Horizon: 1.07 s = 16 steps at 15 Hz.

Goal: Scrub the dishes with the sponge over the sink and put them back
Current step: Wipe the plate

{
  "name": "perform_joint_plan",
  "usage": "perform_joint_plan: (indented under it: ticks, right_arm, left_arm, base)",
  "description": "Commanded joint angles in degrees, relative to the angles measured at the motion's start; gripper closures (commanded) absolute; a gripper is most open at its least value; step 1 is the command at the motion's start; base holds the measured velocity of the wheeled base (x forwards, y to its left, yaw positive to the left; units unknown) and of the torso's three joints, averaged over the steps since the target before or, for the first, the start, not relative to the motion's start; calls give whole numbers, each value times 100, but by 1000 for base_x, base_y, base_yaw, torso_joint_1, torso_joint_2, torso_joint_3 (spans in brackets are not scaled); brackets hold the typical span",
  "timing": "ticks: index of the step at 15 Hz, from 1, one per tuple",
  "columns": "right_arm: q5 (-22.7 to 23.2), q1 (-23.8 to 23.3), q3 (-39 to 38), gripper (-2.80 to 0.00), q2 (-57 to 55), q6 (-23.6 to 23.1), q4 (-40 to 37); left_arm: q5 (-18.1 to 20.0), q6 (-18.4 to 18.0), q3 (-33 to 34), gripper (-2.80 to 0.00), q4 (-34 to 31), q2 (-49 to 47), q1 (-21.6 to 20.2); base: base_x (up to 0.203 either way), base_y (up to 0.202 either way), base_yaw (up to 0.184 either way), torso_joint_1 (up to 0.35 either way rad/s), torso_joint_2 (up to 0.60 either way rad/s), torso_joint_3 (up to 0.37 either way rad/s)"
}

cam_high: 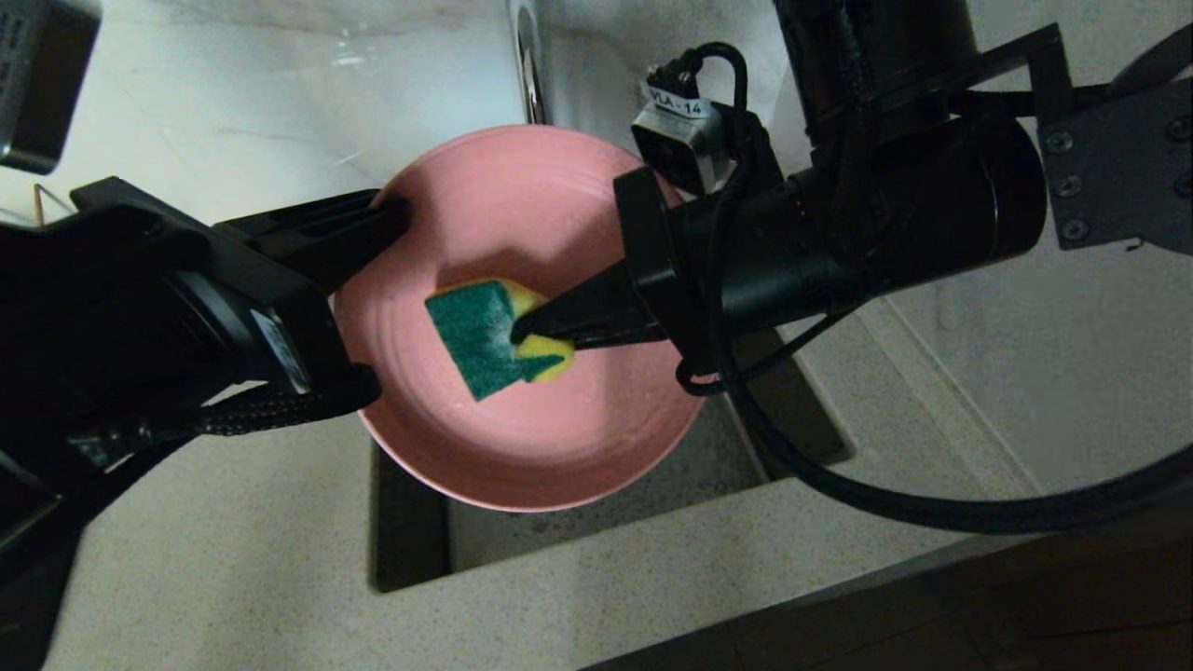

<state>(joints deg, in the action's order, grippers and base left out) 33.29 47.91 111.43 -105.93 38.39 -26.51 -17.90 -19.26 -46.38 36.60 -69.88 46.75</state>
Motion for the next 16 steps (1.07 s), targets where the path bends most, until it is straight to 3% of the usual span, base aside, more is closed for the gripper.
perform_joint_plan:
  ticks: [1,10,16]
  right_arm:
    - [-40,61,-12,0,-2,20,-187]
    - [-355,-220,-86,0,388,20,-863]
    - [-1050,-415,-52,0,547,-53,-867]
  left_arm:
    - [-58,1,-65,0,14,-17,-8]
    - [-136,1,-126,0,5,-35,-26]
    - [-152,1,-134,0,5,-35,-26]
  base:
    - [0,0,0,0,0,0]
    - [0,0,0,0,0,0]
    - [0,0,0,0,0,0]
